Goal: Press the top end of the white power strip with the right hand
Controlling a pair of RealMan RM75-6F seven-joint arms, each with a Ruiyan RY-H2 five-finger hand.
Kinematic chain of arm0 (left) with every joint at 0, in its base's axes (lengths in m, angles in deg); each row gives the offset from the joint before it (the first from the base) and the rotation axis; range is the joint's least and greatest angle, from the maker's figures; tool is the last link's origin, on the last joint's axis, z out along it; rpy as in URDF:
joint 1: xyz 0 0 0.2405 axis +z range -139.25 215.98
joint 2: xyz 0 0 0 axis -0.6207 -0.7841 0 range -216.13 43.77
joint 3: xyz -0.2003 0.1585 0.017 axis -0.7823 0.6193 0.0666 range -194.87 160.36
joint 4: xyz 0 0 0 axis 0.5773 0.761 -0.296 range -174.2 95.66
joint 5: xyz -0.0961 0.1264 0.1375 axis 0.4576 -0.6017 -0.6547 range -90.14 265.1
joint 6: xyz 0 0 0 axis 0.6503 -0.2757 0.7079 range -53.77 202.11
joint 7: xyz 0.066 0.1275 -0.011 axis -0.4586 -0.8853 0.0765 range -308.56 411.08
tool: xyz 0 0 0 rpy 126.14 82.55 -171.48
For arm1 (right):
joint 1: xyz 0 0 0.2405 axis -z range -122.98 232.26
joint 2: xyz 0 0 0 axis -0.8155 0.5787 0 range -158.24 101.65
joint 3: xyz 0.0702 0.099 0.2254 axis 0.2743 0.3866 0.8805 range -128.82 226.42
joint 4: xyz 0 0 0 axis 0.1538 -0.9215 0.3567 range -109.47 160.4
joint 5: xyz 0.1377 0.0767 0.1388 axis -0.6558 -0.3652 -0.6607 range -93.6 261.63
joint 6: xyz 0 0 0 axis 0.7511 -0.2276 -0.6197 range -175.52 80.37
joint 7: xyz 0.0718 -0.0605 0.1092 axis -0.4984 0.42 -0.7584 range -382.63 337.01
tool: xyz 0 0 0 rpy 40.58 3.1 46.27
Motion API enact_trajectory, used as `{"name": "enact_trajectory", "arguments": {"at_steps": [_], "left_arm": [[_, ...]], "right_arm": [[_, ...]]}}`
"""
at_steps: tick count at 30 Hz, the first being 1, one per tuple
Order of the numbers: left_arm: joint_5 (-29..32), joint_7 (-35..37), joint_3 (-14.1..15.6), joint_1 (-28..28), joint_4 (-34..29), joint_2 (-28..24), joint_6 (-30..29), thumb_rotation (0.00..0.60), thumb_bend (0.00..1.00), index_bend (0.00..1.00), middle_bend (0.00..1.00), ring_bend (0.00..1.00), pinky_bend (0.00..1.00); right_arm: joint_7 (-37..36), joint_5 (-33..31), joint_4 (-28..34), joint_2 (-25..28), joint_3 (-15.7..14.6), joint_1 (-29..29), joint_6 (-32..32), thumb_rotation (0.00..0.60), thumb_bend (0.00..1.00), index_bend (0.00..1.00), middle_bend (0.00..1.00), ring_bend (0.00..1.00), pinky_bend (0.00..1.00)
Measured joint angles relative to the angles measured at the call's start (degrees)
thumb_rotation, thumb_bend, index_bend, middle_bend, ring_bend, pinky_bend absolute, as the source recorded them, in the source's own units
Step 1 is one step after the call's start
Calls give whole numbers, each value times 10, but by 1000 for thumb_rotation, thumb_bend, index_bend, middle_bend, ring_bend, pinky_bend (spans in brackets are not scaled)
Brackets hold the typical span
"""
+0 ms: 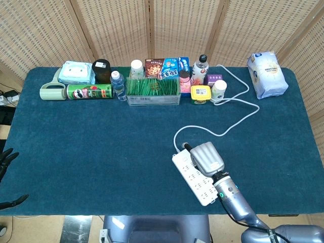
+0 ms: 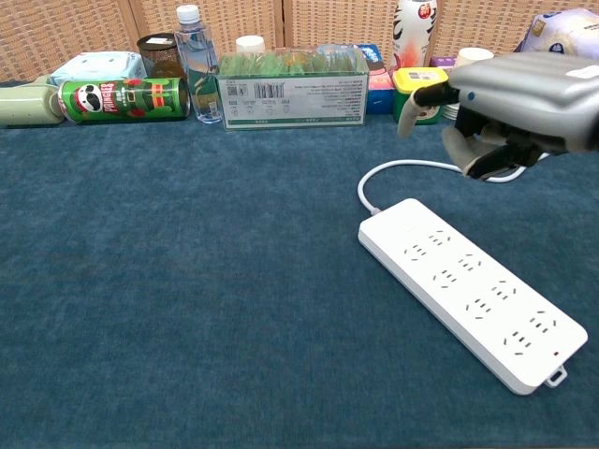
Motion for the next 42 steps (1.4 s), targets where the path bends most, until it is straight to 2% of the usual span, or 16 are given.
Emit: {"name": "enact_trajectory", "arguments": {"at_steps": [2,4,5,10,13,18,26,42], "left_arm": [[-4,1,1,1,0,-1,-3,600,113,0,0,0,21],[-8,1,1,2,0,-1,-7,600,112,0,0,0,22],[-11,1,2,4,0,-1,-9,600,113,0,0,0,21],[-18,-4,6,7,-1,0,-13,600,113,0,0,0,22],[-22,-9,8,8,-5,1,-12,600,113,0,0,0,22],[-24,-16,9,10,-9,3,-15,600,113,0,0,0,21],[-23,-24,9,12,-11,5,-18,600,113,0,0,0,21],[-21,-35,7,12,-13,8,-17,600,111,0,0,0,21]], "right_arm": [[-37,43,-2,14,-12,18,-17,600,222,115,550,682,815],[-70,82,-7,28,-25,35,-32,600,56,94,412,524,676],[-93,108,-12,39,-35,48,-44,600,11,89,346,445,594],[-174,184,-33,83,-73,100,-93,600,0,85,178,215,286],[-201,223,-48,107,-89,128,-127,600,0,85,127,136,200],[-247,264,-74,126,-110,178,-182,600,0,85,114,115,135],[-249,314,-138,108,-123,264,-270,600,0,85,107,115,114],[-267,310,-160,96,-96,300,-261,600,0,87,105,115,124]]}}
